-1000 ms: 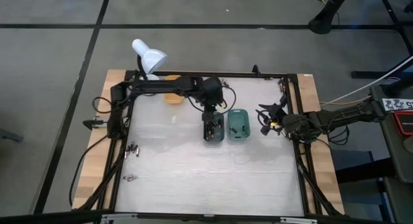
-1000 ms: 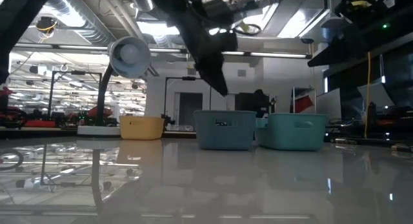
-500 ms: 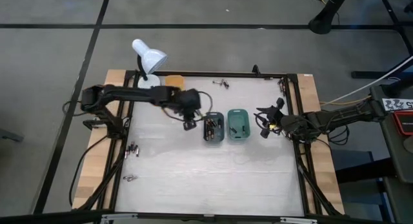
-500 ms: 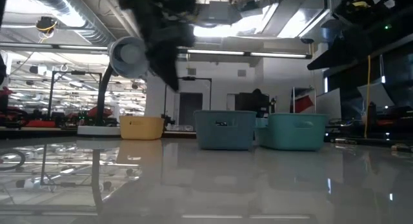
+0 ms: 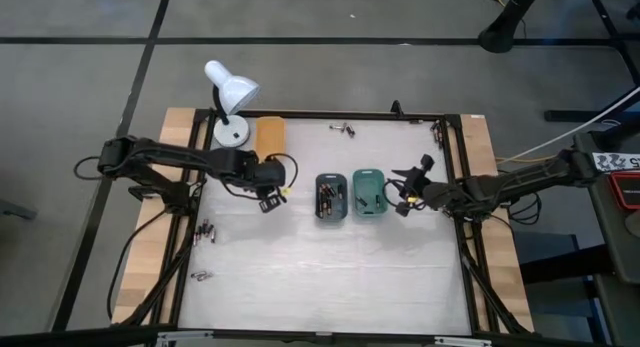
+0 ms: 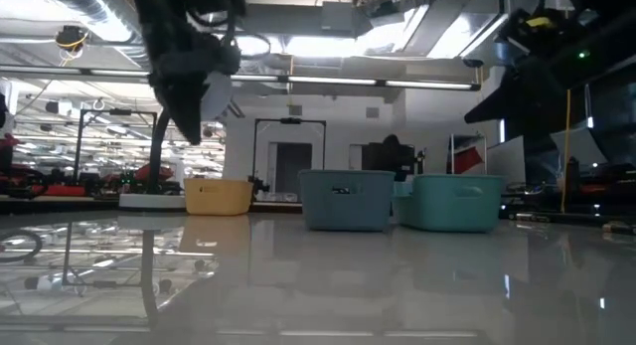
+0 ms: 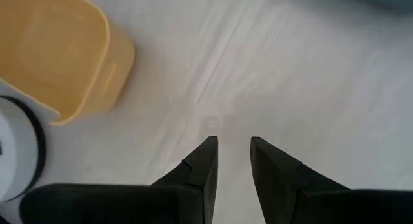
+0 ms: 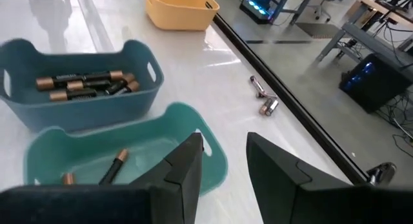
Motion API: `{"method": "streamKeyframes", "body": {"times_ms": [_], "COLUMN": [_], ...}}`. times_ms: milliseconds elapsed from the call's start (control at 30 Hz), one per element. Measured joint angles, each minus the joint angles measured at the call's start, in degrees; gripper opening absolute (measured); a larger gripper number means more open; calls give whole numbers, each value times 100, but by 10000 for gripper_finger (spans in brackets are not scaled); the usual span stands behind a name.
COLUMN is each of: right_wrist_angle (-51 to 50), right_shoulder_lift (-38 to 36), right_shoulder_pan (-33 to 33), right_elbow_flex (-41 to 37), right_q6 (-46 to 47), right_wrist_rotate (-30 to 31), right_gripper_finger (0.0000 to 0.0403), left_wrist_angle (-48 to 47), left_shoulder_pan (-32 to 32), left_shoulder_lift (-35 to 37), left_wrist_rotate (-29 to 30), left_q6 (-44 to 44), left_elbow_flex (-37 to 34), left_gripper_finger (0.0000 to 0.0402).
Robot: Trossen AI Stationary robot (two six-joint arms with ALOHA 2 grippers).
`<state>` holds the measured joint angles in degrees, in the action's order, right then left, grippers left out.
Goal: Sort batteries
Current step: Put the black battery into the green bin
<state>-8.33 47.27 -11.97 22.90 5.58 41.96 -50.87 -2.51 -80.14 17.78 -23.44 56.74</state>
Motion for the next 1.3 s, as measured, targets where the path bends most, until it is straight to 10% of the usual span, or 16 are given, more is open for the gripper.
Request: {"method": "streamKeyframes", "body": {"times_ms": [533, 867, 1300], "right_wrist_angle": [513, 2319, 4012], "right_shoulder_lift": [267, 293, 290], "right_shoulder_pan": [5, 1204, 2619], "right_elbow_flex": [-143, -1056, -1065], "right_q6": [-670, -1495, -1781], "right_wrist_rotate": [114, -800, -1908], "right_gripper_finger": [122, 122, 122], "left_wrist_angle": [2689, 3415, 4123], "left_shoulder_pan": [-1235, -3102, -2518], "left_shoulder_lift": [-2, -39, -44], "left_wrist_rotate": [-90, -2248, -2512], "left_q6": [2761, 3001, 3812], "left_elbow_flex": [-301, -297, -311], "left_gripper_finger": [81, 81, 81]}}
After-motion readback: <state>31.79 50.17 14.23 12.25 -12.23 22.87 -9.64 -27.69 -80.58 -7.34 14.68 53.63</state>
